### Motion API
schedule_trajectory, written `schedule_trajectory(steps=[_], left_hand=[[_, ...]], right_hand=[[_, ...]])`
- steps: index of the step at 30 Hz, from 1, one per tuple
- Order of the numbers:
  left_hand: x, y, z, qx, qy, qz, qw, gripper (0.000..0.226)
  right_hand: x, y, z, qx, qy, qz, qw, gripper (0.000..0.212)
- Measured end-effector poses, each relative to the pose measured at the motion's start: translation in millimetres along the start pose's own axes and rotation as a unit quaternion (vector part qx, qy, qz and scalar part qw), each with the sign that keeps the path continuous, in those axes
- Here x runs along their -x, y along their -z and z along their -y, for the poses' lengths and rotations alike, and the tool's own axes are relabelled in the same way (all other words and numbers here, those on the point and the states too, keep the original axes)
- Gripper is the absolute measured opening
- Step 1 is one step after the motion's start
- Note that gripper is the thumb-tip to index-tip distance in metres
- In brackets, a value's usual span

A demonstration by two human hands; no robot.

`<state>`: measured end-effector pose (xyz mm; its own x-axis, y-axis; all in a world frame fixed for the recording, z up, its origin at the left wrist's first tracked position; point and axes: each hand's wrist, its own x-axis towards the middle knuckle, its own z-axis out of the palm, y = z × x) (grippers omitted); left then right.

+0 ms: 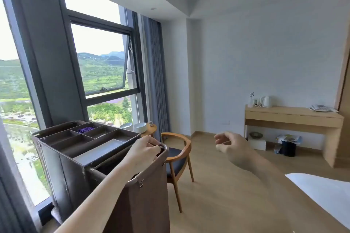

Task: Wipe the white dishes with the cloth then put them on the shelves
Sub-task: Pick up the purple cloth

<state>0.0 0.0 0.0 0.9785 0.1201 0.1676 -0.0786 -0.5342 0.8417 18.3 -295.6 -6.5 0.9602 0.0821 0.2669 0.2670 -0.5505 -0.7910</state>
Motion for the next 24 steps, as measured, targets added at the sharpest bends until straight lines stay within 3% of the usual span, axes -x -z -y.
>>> schedule_trajectory(steps=[6, 13, 24], left_hand=[[-76, -62, -25, -0.003, 0.029, 0.042, 0.999, 0.009], [-173, -131, -56, 0.027, 0.007, -0.002, 1.0, 0.013], [-322, -211, -4, -0.015, 0.05, 0.034, 0.998, 0.015]], right_hand=[[-70, 37, -53, 0.009, -0.005, 0.021, 1.0, 0.012], [-161, 95, -103, -0.015, -0.002, -0.001, 1.0, 0.011], [-307, 61, -212, -0.014, -0.066, 0.029, 0.997, 0.01]])
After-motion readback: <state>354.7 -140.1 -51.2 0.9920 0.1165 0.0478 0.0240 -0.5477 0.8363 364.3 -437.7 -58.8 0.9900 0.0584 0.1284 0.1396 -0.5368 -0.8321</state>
